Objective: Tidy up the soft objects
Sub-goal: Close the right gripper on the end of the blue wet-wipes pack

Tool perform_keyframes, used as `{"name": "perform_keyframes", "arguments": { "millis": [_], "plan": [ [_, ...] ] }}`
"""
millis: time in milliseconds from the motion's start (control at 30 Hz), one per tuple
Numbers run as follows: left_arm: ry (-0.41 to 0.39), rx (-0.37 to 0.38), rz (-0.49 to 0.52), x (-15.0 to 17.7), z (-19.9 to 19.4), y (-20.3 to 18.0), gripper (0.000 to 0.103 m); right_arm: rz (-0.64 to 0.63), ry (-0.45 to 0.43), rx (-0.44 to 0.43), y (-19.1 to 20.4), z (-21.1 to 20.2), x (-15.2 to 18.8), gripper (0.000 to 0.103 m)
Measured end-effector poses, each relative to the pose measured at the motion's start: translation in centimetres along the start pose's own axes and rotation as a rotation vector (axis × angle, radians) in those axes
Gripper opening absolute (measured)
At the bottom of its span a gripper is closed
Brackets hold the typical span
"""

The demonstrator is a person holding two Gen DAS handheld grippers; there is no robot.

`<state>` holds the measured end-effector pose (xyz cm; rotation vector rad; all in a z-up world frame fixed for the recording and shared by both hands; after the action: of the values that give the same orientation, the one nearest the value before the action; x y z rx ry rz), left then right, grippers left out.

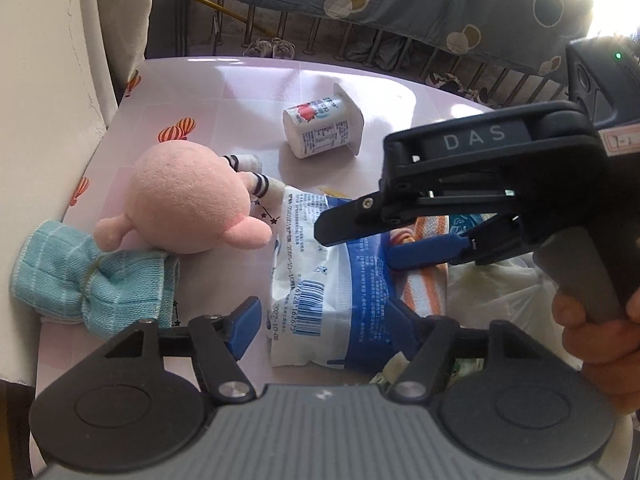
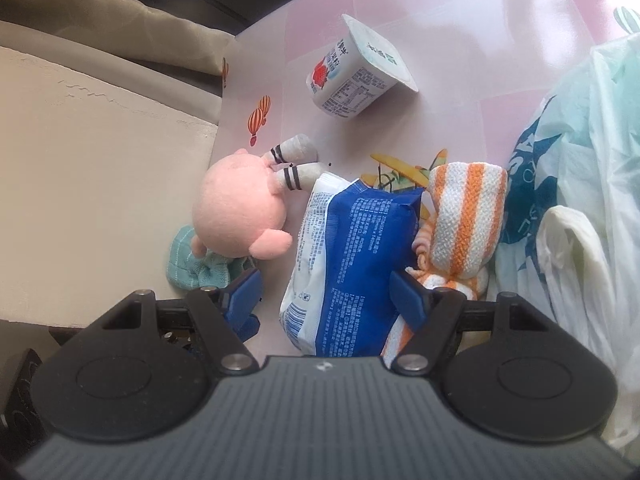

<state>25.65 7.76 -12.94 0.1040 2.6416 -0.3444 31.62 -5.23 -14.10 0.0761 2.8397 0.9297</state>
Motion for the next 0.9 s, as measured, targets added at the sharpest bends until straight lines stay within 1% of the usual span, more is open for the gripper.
{"name": "perform_keyframes", "arguments": {
  "millis": [100, 167, 333, 433, 467, 567, 633, 733, 767, 833, 900],
  "plan": [
    [0.024, -0.035, 0.016, -0.2, 1.0, -0.4, 0.070, -0.001, 0.011, -0.009, 0.4, 0.8, -0.2, 0.071],
    [0.019, -0.066, 0.034, -0.3, 1.2, -0.7, 0.071, 0.006, 0.013, -0.020, 0.5, 1.1, -0.2, 0.071],
    [0.022, -0.100, 0.057, -0.6, 1.5, -1.0, 0.069, 0.030, 0.001, -0.046, 0.2, 1.0, -0.3, 0.071],
    [0.016, -0.141, 0.076, -0.7, 1.5, -1.0, 0.058, 0.029, -0.024, -0.040, 0.2, 0.3, -0.2, 0.071],
    [0.018, -0.141, 0.073, -0.7, 1.5, -1.0, 0.051, 0.032, -0.031, -0.041, 0.1, 0.0, -0.2, 0.071],
    [0.029, -0.112, 0.015, -1.2, 1.0, -0.4, 0.040, 0.043, -0.045, -0.049, -0.1, -0.7, 0.1, 0.071],
    [0.032, -0.089, -0.031, -1.5, 0.6, 0.0, 0.037, 0.055, -0.058, -0.061, -0.4, -1.2, 0.2, 0.071],
    [0.031, -0.029, -0.120, -1.9, -0.2, 1.0, 0.034, 0.093, -0.091, -0.118, -0.8, -2.2, 0.2, 0.071],
    [0.027, -0.007, -0.143, -2.0, -0.6, 1.2, 0.028, 0.110, -0.101, -0.136, -0.9, -2.6, 0.2, 0.072],
    [0.027, 0.028, -0.188, -2.2, -1.4, 1.6, 0.028, 0.125, -0.125, -0.164, -1.0, -3.4, 0.2, 0.072],
    [0.019, 0.065, -0.214, -2.2, -2.3, 1.9, 0.028, 0.132, -0.144, -0.166, -1.1, -4.3, 0.4, 0.072]
  ]
}}
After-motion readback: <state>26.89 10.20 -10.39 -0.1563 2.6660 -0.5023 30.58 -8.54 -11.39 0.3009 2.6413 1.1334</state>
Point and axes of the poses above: each gripper's, at about its wrist camera, not at the fingertips, and z roughly the way its jaws point, y to its left, x to its underside, the point moved 4 cm from there along z, roughly the way its jaws point, and after that the axes turned 2 degrees about -z, right-handed, at the moved point
